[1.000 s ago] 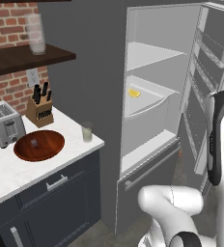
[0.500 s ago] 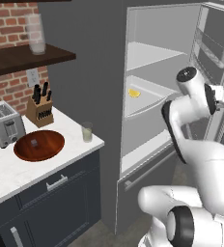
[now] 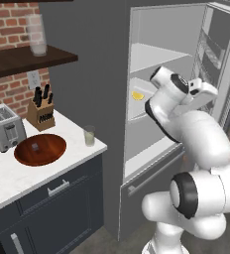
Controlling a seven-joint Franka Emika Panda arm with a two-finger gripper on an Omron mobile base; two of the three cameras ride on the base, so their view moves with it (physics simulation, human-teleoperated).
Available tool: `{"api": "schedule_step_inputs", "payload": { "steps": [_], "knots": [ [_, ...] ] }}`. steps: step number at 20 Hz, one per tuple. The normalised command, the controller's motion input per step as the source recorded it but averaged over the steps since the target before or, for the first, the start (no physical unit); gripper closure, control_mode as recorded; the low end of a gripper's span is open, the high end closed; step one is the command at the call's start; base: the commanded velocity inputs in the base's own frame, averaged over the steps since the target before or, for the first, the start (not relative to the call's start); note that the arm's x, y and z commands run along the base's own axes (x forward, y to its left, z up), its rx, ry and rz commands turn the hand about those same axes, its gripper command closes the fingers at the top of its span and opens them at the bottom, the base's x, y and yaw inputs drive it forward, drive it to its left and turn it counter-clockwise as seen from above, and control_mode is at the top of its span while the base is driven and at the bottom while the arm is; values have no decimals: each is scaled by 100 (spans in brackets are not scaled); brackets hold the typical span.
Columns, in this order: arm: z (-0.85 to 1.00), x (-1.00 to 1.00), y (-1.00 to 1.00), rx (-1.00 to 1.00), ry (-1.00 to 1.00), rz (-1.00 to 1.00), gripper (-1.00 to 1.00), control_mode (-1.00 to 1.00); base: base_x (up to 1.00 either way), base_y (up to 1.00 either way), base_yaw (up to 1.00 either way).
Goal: Grab a lemon wedge from the fridge and one ice cube from the ice bowl, and put them in the glass of lemonade.
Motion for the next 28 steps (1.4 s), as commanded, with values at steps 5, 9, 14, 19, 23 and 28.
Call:
{"api": "schedule_step_inputs", "payload": {
  "steps": [5, 9, 14, 19, 23, 28],
  "knots": [
    [-37, 16, -45, -1, 0, -18, -100, -100, 0, 0, 0],
    [-41, 0, -100, 0, -4, -24, -100, -100, 0, 0, 0],
    [-47, -9, -100, 1, -8, -21, -100, -100, 0, 0, 0],
    [-11, -18, -100, 6, -16, -5, -100, -100, 0, 0, 0],
    [5, -27, -100, 2, -22, 0, -100, -100, 0, 0, 0],
    [62, -23, -80, 0, -10, 1, -100, -100, 0, 0, 0]
  ]
}}
